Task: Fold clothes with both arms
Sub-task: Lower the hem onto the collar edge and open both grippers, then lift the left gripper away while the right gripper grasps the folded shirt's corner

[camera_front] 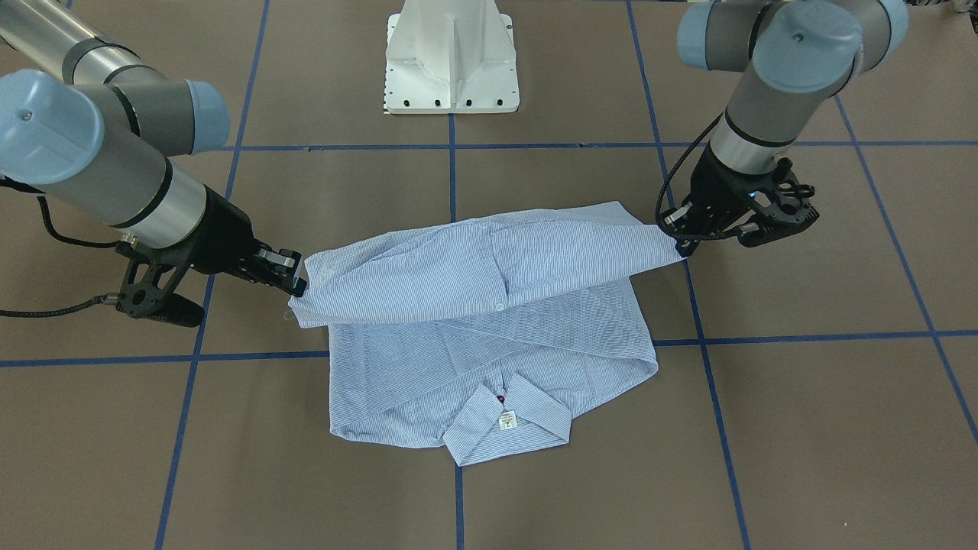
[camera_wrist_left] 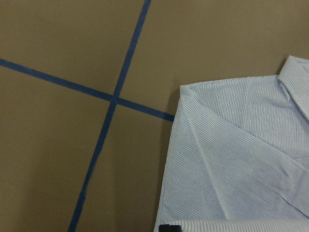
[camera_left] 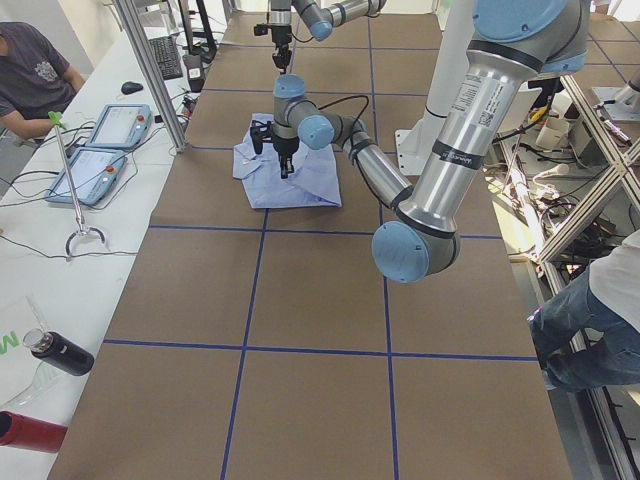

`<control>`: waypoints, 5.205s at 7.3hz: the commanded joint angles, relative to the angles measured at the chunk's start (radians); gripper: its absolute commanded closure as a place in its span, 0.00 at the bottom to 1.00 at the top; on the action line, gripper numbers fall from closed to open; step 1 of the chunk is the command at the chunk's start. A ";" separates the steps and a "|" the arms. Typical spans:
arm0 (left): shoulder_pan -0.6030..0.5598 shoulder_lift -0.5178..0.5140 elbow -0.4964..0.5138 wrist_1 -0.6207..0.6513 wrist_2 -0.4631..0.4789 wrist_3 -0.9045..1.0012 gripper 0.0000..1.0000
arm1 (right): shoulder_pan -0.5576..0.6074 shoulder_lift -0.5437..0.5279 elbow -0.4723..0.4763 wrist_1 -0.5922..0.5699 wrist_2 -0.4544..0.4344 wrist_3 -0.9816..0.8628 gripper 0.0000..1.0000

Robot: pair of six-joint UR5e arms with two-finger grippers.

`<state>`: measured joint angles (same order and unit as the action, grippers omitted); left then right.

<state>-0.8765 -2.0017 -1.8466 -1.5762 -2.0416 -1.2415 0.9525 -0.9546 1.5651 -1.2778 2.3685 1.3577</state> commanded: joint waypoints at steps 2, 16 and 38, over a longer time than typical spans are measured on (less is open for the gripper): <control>-0.006 -0.051 0.142 -0.115 0.000 0.001 1.00 | 0.005 0.101 -0.161 0.002 -0.038 -0.005 1.00; -0.004 -0.077 0.330 -0.291 0.004 -0.009 1.00 | 0.009 0.106 -0.218 0.002 -0.052 -0.005 1.00; -0.048 -0.066 0.259 -0.280 0.014 -0.006 0.00 | -0.248 -0.207 0.026 0.121 -0.167 0.011 1.00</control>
<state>-0.9182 -2.0686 -1.5879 -1.8561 -2.0280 -1.2477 0.7038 -1.1586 1.5885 -1.1573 2.1917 1.3707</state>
